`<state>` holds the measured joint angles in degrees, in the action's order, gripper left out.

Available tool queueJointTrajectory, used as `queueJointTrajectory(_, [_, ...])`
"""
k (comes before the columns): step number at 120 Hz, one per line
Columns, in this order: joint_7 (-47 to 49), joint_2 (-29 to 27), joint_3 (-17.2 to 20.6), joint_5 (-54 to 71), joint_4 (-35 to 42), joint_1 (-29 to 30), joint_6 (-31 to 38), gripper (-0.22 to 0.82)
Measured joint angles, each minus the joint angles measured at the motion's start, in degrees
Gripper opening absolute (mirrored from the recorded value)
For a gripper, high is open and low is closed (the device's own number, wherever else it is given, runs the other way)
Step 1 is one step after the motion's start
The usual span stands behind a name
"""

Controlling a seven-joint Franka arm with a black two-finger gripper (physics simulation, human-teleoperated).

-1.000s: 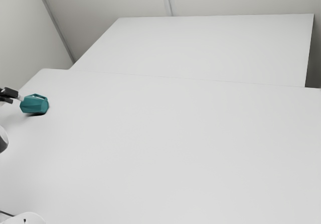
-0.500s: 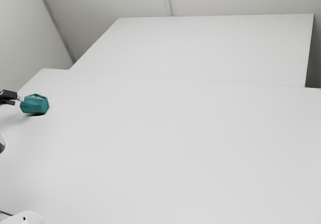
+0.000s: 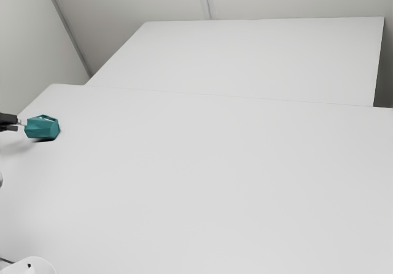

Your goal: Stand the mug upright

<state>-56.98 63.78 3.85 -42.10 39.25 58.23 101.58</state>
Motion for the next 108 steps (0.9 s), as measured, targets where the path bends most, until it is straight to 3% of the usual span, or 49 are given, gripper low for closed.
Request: queueJointTrajectory(108, [-6.68, 1.98, 2.35, -6.11, -0.65, 1.53, -0.8, 0.6])
